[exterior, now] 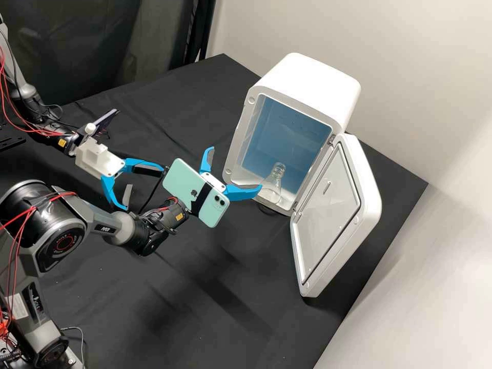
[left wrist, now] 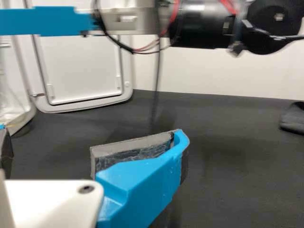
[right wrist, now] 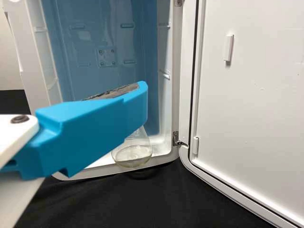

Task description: Take the flask out of the incubator

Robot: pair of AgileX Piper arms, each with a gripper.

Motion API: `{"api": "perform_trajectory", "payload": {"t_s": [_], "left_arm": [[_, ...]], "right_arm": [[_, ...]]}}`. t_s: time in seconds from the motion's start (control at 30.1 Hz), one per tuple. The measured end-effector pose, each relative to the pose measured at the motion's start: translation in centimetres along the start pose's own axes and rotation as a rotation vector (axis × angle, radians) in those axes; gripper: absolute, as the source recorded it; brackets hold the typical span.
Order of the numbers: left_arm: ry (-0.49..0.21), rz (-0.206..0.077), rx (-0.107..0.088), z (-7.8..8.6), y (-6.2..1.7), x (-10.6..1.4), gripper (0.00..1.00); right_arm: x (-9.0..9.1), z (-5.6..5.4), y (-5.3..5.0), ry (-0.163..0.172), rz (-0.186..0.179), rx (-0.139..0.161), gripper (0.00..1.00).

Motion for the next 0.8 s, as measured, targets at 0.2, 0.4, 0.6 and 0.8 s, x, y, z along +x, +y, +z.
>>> {"api": "perform_trajectory", "payload": {"t_s": [0.2,0.4,0.6,0.8], "left_arm": [[0.058,0.023,0.007,-2.5,0.8,0.1,1.0],[0.11,0.036,0.001,-4.4,1.09,0.1,1.0],[0.119,0.017,-0.004,-4.7,0.59,0.2,1.0],[0.13,0.016,-0.006,-5.0,0.58,0.1,1.0]], "right_arm": [[0.0,0.0,0.0,0.0,0.0,0.0,1.0],[0.0,0.0,0.0,0.0,0.0,0.0,1.0],[0.0,0.0,0.0,0.0,0.0,0.0,1.0],[0.0,0.0,0.0,0.0,0.0,0.0,1.0]]}}
